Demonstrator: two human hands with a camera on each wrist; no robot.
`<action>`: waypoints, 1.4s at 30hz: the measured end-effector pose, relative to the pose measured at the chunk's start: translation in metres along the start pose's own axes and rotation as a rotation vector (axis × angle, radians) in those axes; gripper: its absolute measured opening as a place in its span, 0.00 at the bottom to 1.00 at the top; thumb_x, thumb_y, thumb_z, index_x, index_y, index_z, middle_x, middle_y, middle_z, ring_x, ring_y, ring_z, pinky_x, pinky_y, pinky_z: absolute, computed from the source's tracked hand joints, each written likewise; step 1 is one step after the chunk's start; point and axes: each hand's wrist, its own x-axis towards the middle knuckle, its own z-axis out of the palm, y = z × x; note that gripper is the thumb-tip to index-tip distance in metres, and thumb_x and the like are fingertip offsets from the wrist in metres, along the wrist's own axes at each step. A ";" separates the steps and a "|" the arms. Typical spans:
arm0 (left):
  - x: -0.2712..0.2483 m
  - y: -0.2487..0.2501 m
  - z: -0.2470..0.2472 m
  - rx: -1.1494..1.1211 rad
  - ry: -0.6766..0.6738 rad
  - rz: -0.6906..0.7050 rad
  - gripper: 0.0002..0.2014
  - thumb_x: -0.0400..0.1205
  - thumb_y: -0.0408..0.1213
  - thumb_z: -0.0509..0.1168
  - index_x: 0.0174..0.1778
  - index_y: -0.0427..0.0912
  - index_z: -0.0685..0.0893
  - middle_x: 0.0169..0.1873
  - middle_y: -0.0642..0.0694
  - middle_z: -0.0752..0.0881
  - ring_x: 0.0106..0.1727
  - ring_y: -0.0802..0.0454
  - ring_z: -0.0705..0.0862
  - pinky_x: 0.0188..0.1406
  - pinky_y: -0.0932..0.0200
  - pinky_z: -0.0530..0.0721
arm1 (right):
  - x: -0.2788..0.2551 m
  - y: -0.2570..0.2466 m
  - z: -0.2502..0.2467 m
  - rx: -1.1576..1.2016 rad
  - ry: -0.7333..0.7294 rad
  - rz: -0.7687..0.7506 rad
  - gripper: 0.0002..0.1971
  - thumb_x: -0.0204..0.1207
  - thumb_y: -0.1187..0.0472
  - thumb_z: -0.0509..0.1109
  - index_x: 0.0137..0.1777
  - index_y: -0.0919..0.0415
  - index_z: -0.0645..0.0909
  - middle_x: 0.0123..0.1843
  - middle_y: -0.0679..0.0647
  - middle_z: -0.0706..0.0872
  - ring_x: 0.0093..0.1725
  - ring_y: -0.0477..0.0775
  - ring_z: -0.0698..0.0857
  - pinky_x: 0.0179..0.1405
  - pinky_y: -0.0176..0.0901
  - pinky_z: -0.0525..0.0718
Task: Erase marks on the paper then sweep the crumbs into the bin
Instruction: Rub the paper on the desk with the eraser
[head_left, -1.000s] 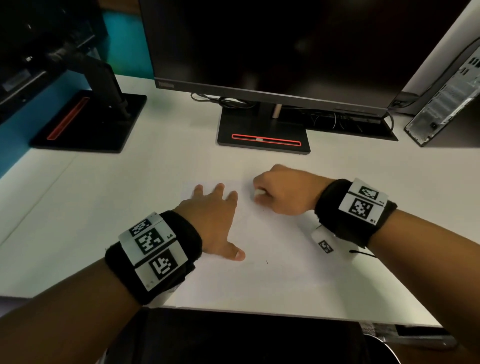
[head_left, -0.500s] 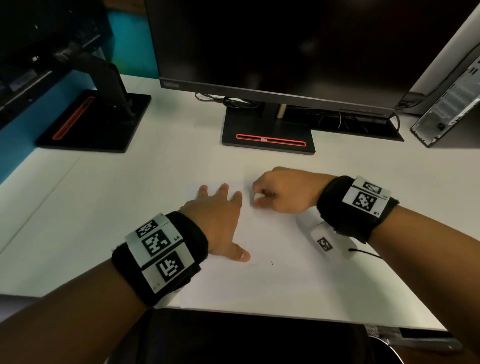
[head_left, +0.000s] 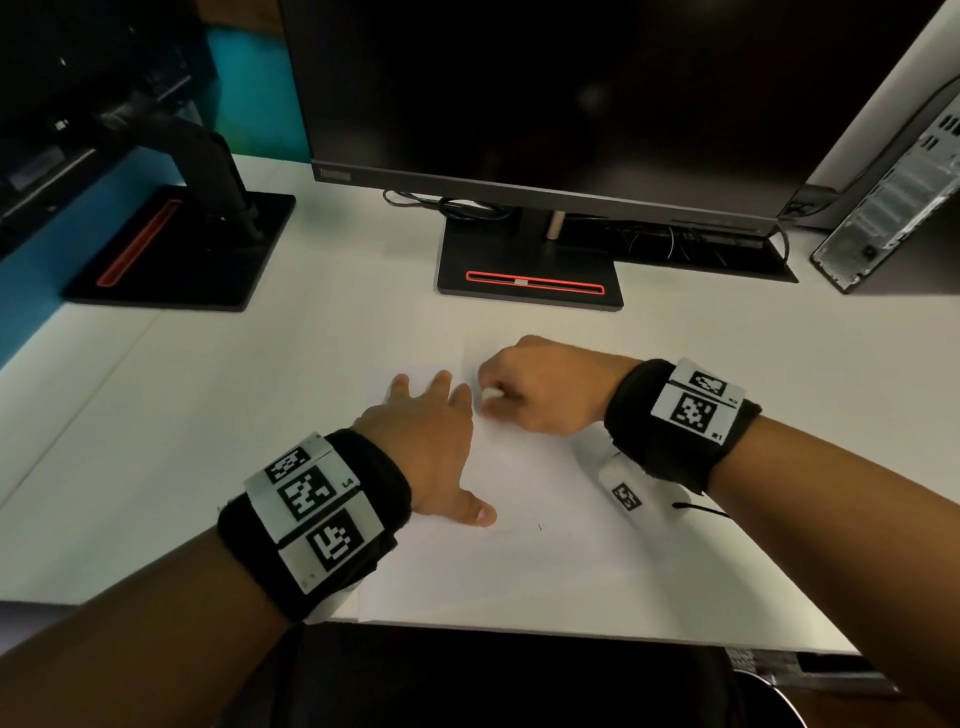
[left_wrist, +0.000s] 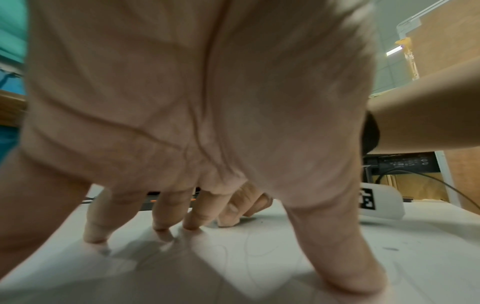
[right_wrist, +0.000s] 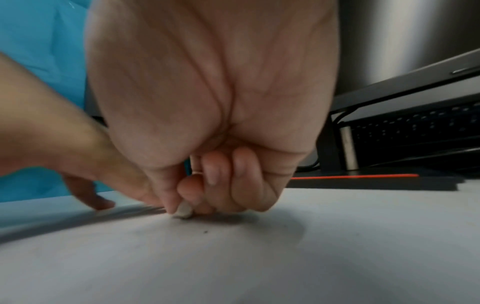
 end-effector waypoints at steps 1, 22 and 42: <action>0.000 0.000 0.000 0.004 -0.006 -0.001 0.65 0.71 0.72 0.71 0.89 0.43 0.37 0.88 0.45 0.35 0.87 0.30 0.39 0.80 0.33 0.69 | -0.003 0.000 0.000 0.009 -0.021 -0.011 0.17 0.86 0.52 0.62 0.33 0.48 0.70 0.36 0.46 0.76 0.36 0.45 0.76 0.38 0.41 0.71; -0.001 0.000 -0.001 0.023 0.000 0.007 0.66 0.71 0.73 0.69 0.89 0.41 0.37 0.88 0.44 0.36 0.88 0.30 0.40 0.80 0.34 0.68 | -0.002 0.007 -0.002 -0.017 0.023 0.091 0.19 0.87 0.50 0.61 0.32 0.50 0.68 0.35 0.45 0.73 0.37 0.49 0.74 0.40 0.43 0.69; 0.002 -0.001 0.000 0.009 -0.014 0.010 0.67 0.70 0.73 0.70 0.88 0.41 0.34 0.88 0.45 0.34 0.87 0.30 0.39 0.81 0.34 0.68 | -0.008 0.023 0.002 0.036 0.054 0.157 0.19 0.86 0.50 0.62 0.31 0.53 0.70 0.35 0.51 0.77 0.37 0.53 0.77 0.37 0.44 0.70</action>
